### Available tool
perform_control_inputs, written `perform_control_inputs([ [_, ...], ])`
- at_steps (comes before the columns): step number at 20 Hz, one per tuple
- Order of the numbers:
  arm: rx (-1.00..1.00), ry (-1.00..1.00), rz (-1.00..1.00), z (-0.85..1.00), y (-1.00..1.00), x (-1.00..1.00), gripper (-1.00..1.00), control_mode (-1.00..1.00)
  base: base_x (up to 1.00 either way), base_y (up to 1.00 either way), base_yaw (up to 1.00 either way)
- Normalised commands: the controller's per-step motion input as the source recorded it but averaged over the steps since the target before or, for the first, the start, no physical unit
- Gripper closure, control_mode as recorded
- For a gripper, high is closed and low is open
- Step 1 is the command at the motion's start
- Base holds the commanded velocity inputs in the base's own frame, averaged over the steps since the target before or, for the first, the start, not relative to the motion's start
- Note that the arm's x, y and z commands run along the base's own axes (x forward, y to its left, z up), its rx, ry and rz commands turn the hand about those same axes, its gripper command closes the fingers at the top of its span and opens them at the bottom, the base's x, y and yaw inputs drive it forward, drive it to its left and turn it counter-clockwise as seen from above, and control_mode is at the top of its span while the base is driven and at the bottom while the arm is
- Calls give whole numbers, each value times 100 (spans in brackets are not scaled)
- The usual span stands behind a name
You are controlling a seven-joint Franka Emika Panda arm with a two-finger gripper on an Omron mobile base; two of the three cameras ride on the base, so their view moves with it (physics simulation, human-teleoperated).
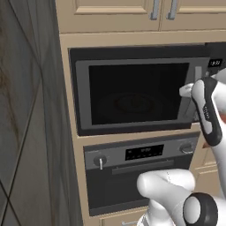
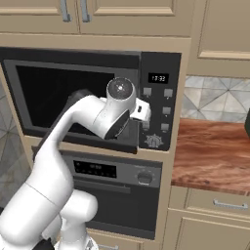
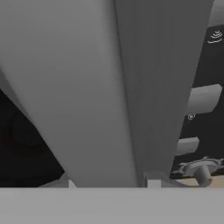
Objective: Retrieve the reheated potato from the microwave, then place the potato, cheese, and condiment on the cutting board.
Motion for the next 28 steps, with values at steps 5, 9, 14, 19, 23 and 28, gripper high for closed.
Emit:
perform_control_inputs([
  [5, 9, 0, 0, 1, 9, -72, 100, -100, 0, 0, 0],
  [9, 8, 0, 0, 3, 9, -74, 100, -100, 0, 0, 0],
  [14, 7, 2, 0, 6, 10, -71, 100, -100, 0, 0, 0],
  [19, 5, 2, 0, 3, 14, -70, 100, -100, 0, 0, 0],
  [23, 3, 8, 0, 0, 17, -64, 100, -100, 0, 0, 0],
  [28, 1, 8, 0, 0, 18, -62, 100, -100, 0, 0, 0],
])
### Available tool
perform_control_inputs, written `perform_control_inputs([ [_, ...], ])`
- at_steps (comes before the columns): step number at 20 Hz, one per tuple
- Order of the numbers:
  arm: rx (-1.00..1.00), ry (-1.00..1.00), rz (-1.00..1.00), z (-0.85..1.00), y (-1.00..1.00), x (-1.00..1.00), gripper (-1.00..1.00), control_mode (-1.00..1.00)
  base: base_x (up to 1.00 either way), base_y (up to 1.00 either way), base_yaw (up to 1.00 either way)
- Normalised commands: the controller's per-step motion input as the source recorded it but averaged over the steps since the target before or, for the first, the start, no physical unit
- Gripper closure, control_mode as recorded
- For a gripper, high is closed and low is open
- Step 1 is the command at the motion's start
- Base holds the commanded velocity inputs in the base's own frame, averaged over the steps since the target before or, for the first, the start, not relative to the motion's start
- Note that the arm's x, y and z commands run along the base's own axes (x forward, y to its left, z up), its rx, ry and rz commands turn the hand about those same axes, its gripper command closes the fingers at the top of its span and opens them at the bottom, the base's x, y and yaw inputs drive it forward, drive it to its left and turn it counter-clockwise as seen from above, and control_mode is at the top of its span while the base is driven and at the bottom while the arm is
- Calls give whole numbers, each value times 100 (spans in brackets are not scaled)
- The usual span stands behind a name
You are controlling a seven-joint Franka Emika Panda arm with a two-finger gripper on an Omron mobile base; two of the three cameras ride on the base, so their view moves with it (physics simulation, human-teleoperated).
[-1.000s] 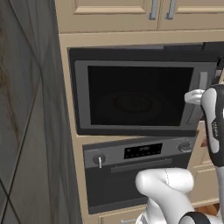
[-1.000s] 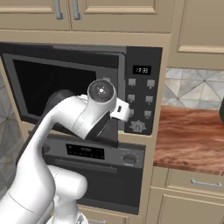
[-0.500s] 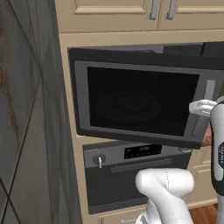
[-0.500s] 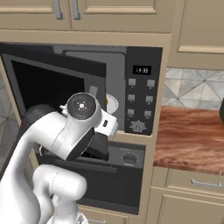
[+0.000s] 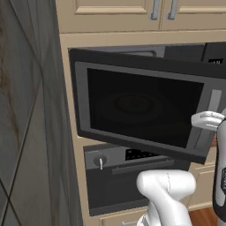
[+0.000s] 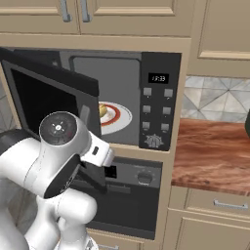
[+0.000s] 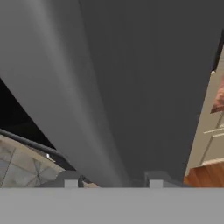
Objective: Retrieve the reheated potato from the microwave, then place the potato, cheese, and condiment on the cutting board.
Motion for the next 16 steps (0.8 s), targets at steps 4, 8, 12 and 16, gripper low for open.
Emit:
perform_control_inputs([
  [4, 2, 5, 0, 0, 18, -60, 100, -100, 0, 0, 0],
  [8, 1, 1, 0, -1, 18, -35, -100, -100, 0, 0, 0],
  [12, 5, 0, 0, -1, -12, -14, -100, -100, 0, 0, 0],
  [16, 7, 0, 0, 0, -17, -55, -100, -100, 0, 0, 0],
])
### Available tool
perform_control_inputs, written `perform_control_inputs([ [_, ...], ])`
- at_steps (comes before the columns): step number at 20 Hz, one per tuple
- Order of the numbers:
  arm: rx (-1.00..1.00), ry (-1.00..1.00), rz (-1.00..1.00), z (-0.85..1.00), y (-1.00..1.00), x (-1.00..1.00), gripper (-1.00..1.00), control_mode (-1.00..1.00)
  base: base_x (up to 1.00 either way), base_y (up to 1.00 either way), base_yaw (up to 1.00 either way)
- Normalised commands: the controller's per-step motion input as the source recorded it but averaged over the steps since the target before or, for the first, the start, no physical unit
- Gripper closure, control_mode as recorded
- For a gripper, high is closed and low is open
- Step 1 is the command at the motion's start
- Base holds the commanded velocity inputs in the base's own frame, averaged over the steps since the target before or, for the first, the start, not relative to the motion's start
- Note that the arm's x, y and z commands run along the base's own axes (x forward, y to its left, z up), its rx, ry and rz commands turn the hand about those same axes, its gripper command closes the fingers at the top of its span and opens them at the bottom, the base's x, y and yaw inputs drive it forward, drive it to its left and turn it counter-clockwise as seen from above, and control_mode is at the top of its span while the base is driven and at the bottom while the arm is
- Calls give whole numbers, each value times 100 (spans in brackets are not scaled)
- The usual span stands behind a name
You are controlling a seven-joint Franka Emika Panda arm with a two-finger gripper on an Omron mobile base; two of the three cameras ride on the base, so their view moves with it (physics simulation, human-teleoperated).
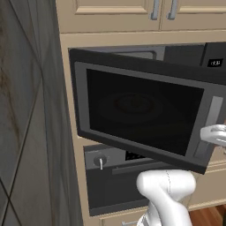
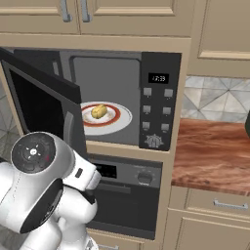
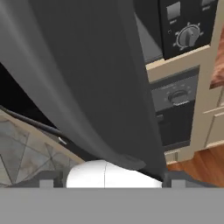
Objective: Retrieve the reheated potato from the microwave, then place the potato, cheese, and condiment on the cutting board.
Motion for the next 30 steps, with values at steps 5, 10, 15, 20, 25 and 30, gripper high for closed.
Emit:
perform_control_inputs([
  [5, 16, 0, -4, 3, -31, -44, -100, -100, 0, 0, 0],
  [10, 18, 0, -5, 0, -48, -1, -100, -100, 0, 0, 0],
  [15, 16, 1, -14, 0, -29, 35, -100, -100, 0, 0, 0],
  [20, 24, 4, -10, 0, -19, 42, -100, -100, 0, 0, 0],
  [25, 25, 1, -7, 0, -23, 34, -100, -100, 0, 0, 0],
  [30, 28, 3, -5, 0, -9, 33, -100, -100, 0, 0, 0],
])
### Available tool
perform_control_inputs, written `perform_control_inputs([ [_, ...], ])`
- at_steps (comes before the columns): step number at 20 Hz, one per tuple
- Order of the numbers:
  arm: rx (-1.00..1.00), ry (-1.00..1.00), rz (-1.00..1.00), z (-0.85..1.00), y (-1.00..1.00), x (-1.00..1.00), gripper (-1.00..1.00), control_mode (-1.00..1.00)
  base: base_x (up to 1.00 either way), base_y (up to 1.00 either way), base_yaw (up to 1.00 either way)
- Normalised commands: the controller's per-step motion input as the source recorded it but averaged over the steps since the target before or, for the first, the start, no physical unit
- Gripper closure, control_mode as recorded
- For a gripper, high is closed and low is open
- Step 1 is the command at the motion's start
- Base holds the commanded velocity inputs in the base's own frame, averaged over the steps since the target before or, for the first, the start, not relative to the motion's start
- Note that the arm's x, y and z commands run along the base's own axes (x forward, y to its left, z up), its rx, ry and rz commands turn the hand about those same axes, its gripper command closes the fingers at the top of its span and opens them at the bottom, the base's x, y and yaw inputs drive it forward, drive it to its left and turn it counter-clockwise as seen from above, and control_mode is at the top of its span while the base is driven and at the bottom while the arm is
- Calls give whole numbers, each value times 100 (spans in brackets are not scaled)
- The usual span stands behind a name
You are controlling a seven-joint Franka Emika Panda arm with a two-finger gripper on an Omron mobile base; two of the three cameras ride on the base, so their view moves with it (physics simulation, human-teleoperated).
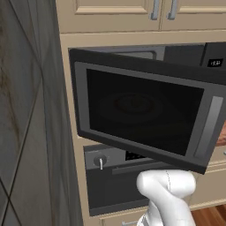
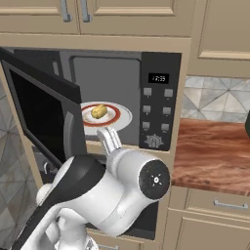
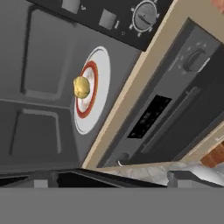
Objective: Retrieve the reheated potato from the microwave, then place the potato, cheese, and condiment on the cutting board.
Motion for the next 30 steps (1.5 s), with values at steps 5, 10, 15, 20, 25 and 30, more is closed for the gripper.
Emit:
perform_control_inputs([
  [5, 30, 15, -7, 2, 7, 38, -100, -100, 0, 0, 0],
  [10, 29, 23, 0, 7, 19, 23, -100, -100, 0, 0, 0],
  [15, 19, 13, 2, 0, 16, 15, -100, -100, 0, 0, 0],
  [20, 15, 1, 13, 0, 12, 5, -100, -100, 0, 0, 0],
  [25, 9, -1, 13, 0, 14, -1, -100, -100, 0, 0, 0],
  [30, 0, -4, 19, 0, 14, -14, -100, -100, 0, 0, 0],
])
